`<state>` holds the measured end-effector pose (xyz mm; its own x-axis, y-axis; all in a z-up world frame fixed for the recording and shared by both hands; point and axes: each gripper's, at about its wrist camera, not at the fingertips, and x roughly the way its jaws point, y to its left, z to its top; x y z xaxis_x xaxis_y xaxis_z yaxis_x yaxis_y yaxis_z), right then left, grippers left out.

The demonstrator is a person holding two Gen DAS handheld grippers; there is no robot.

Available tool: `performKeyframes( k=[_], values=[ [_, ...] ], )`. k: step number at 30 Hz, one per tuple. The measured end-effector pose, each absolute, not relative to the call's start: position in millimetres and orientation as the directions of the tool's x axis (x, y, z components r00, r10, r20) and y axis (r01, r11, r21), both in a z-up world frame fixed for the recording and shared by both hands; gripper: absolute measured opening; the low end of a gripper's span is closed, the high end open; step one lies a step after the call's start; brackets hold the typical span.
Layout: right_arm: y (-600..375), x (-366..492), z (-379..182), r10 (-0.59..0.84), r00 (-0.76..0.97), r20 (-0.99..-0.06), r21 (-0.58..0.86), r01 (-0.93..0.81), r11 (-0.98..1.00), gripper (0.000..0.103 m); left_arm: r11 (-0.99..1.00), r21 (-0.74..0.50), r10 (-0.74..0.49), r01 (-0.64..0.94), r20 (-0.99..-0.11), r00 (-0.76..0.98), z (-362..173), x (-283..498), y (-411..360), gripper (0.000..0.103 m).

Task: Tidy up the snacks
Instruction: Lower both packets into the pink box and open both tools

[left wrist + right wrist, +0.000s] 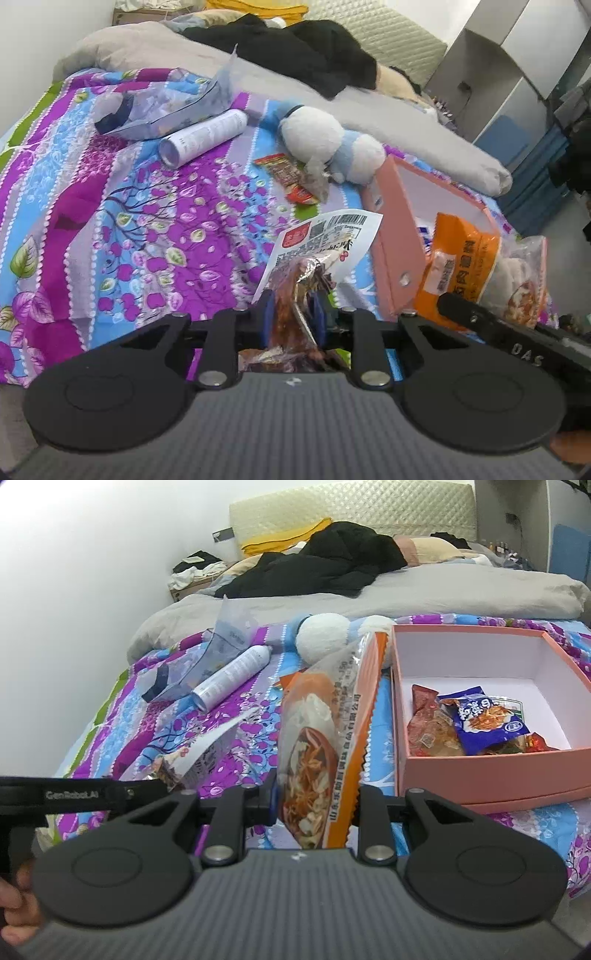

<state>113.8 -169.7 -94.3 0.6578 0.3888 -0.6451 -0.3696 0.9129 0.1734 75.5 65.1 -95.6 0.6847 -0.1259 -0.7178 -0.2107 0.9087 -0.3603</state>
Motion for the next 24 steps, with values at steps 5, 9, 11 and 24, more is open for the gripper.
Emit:
performKeyframes(
  k=[5, 9, 11, 24],
  values=[
    [-182, 113, -84, 0.381, 0.675, -0.632, 0.175, -0.354, 0.919, 0.027, 0.907, -0.380, -0.144, -0.180, -0.683, 0.716, -73, 75, 54, 0.025],
    [-194, 111, -74, 0.371, 0.696, -0.615, 0.175, -0.338, 0.925, 0.027, 0.909, -0.391, -0.162, -0.146, -0.653, 0.740, -54, 78, 42, 0.025],
    [-201, 111, -68, 0.364, 0.709, -0.604, 0.176, -0.327, 0.929, 0.027, 0.911, -0.393, -0.174, -0.124, -0.640, 0.748, -46, 80, 34, 0.025],
    [-246, 116, -40, 0.299, 0.765, -0.570, 0.183, -0.236, 0.954, 0.027, 0.911, -0.411, -0.284, 0.014, -0.605, 0.743, -21, 120, -19, 0.025]
  ],
)
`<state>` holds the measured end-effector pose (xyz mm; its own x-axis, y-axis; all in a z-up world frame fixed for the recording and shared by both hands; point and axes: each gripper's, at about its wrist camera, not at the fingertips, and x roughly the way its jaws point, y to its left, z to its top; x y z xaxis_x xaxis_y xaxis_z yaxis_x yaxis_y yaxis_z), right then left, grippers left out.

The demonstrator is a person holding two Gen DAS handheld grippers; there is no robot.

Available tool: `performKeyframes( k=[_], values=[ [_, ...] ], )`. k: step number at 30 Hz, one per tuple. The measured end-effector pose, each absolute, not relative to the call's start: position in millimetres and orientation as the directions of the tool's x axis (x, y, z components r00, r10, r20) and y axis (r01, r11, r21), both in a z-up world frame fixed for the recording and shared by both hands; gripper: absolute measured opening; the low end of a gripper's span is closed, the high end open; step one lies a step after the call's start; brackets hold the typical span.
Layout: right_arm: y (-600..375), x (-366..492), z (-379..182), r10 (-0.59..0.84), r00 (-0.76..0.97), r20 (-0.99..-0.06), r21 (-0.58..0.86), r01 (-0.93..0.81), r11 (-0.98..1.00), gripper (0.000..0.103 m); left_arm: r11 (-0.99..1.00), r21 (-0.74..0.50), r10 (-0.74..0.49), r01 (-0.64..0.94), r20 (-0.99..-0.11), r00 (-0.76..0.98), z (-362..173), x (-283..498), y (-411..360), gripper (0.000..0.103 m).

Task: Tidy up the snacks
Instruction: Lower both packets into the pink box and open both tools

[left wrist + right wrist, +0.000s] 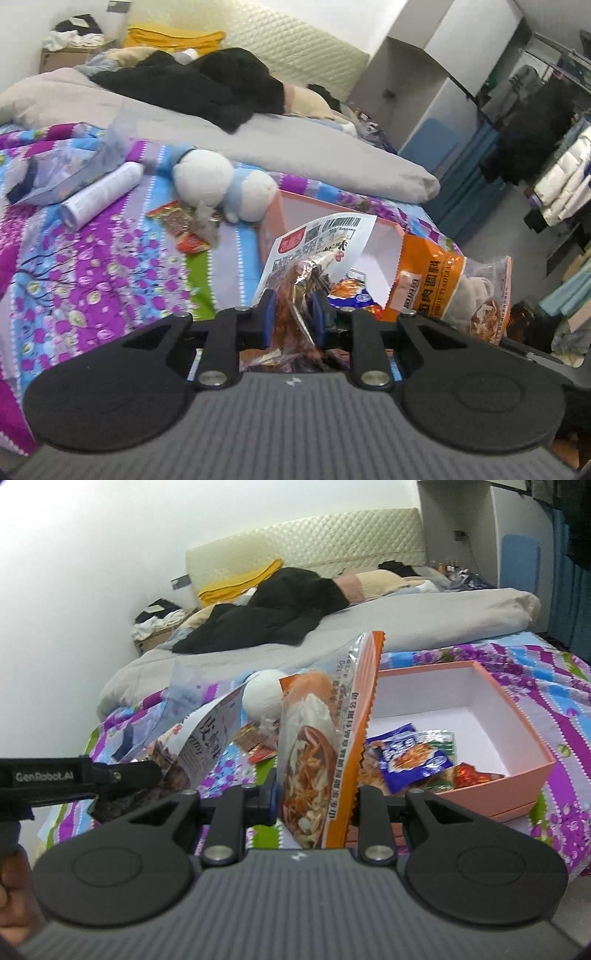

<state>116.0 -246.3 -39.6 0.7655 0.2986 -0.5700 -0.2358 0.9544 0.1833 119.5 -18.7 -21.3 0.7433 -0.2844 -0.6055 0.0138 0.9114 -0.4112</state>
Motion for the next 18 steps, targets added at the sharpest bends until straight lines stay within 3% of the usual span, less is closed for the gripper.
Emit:
performKeyframes(
  k=[18],
  values=[
    [-305, 223, -83, 0.180, 0.743, -0.644, 0.176, -0.086, 0.981, 0.028, 0.889, -0.425, -0.429, 0.172, -0.639, 0.639, -71, 279, -99, 0.024]
  ],
)
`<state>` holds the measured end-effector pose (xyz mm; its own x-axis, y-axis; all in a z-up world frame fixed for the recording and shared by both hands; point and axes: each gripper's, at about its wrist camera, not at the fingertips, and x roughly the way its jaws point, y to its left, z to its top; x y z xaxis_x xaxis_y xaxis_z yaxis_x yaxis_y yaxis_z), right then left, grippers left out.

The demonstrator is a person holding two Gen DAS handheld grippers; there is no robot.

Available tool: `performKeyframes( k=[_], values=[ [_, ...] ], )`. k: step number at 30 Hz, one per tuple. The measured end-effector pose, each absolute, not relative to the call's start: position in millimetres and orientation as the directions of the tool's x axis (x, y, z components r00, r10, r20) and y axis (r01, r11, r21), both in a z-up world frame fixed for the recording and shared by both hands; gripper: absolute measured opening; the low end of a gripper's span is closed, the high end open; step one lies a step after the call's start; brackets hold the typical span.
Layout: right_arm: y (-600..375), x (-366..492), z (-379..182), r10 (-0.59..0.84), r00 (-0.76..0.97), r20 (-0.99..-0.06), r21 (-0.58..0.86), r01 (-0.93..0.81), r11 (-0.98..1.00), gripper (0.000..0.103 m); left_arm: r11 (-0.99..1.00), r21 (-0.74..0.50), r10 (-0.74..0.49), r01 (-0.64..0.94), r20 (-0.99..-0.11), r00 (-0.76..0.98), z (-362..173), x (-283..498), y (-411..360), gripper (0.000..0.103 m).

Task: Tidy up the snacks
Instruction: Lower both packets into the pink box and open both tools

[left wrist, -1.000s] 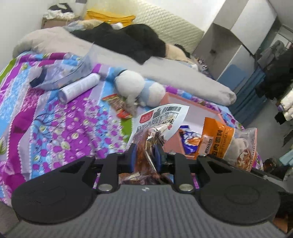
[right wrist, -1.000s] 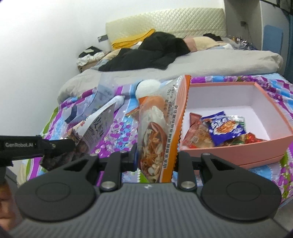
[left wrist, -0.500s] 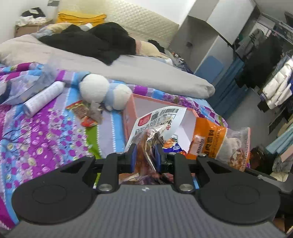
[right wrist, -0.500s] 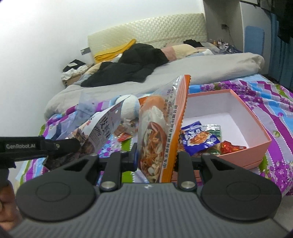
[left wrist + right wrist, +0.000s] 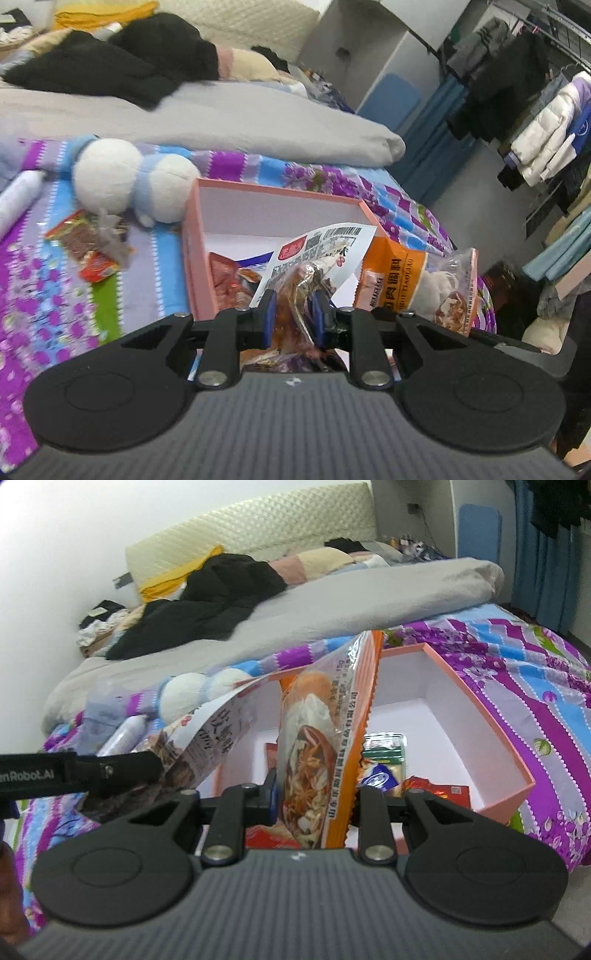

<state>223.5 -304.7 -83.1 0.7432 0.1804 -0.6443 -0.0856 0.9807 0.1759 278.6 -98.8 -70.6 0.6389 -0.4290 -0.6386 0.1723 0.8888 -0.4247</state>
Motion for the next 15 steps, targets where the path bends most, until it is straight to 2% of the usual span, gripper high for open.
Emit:
performKeyframes(
  k=[15],
  values=[
    [-348, 303, -156, 0.101, 0.670, -0.735, 0.172, 0.040, 0.984, 0.028, 0.869, -0.446, -0.490, 0.213, -0.719, 0.492, -154, 383, -159, 0.024]
  ],
)
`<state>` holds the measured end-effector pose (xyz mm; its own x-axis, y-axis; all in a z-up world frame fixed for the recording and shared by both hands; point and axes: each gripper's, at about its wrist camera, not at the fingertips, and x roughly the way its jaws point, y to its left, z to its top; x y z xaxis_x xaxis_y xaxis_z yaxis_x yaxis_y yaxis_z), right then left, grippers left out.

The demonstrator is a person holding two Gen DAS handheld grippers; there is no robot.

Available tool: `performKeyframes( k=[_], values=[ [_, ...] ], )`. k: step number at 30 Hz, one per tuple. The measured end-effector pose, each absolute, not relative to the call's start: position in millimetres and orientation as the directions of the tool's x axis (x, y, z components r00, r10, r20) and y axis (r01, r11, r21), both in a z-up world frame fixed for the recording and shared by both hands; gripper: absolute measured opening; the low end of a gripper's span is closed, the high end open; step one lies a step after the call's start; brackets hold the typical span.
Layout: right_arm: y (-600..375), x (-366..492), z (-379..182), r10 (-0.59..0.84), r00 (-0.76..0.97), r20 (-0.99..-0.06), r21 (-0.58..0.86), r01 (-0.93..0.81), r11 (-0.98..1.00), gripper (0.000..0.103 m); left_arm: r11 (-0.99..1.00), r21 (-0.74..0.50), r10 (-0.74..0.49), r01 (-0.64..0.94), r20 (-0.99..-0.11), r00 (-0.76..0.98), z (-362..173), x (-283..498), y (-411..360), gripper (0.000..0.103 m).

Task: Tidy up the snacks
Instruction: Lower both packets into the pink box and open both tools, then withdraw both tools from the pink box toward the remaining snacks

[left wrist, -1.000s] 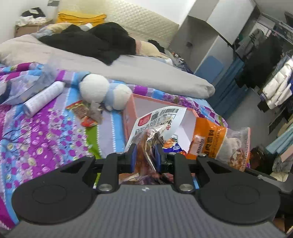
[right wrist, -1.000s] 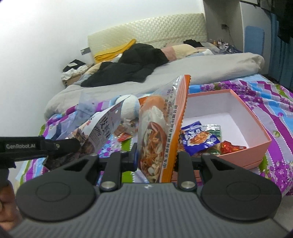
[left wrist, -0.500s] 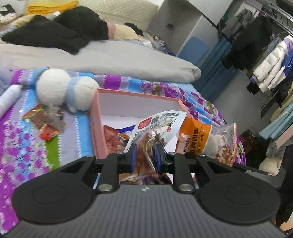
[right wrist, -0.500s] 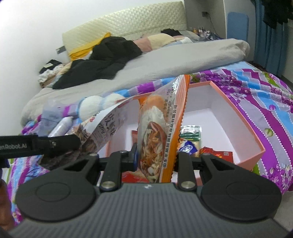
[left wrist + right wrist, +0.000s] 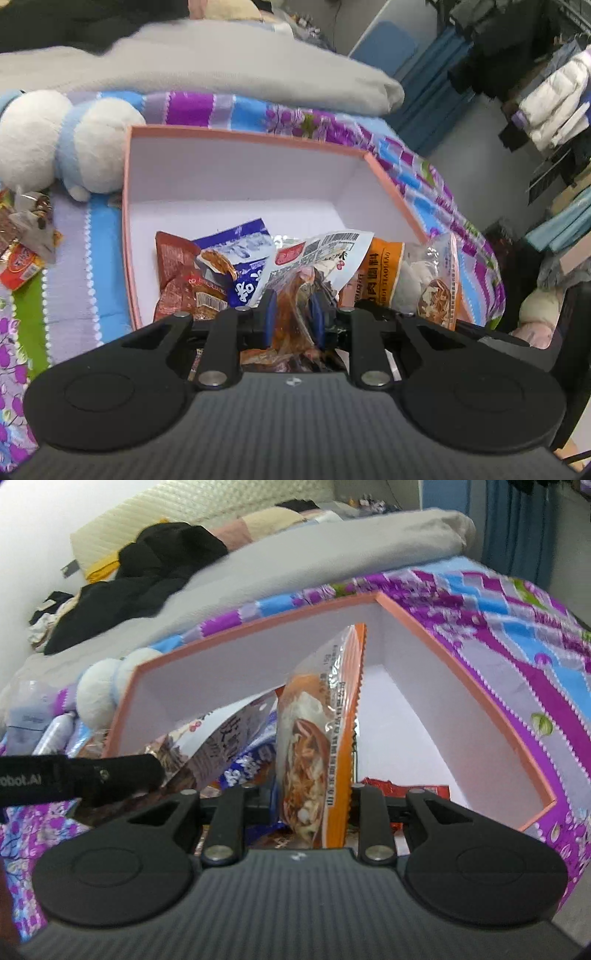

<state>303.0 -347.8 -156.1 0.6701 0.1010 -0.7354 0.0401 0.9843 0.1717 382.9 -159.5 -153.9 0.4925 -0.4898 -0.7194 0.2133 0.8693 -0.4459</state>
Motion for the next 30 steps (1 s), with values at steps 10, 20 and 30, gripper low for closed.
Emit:
performKeyframes(
  k=[10, 20, 30],
  values=[
    [-350, 307, -165, 0.056, 0.647, -0.761, 0.151, 0.092, 0.984, 0.065, 0.871, -0.422, -0.492, 0.253, -0.727, 0.480, -155, 377, -164, 0.064],
    [-346, 270, -123, 0.083, 0.711, -0.698, 0.179, 0.061, 0.982, 0.065, 0.880, -0.402, -0.472, 0.253, -0.678, 0.564, -95, 316, -139, 0.064],
    [-321, 201, -82, 0.137, 0.762, -0.633, 0.212, 0.001, 0.977, 0.065, 0.894, -0.390, -0.434, 0.219, -0.640, 0.633, -51, 222, -100, 0.064]
  ],
)
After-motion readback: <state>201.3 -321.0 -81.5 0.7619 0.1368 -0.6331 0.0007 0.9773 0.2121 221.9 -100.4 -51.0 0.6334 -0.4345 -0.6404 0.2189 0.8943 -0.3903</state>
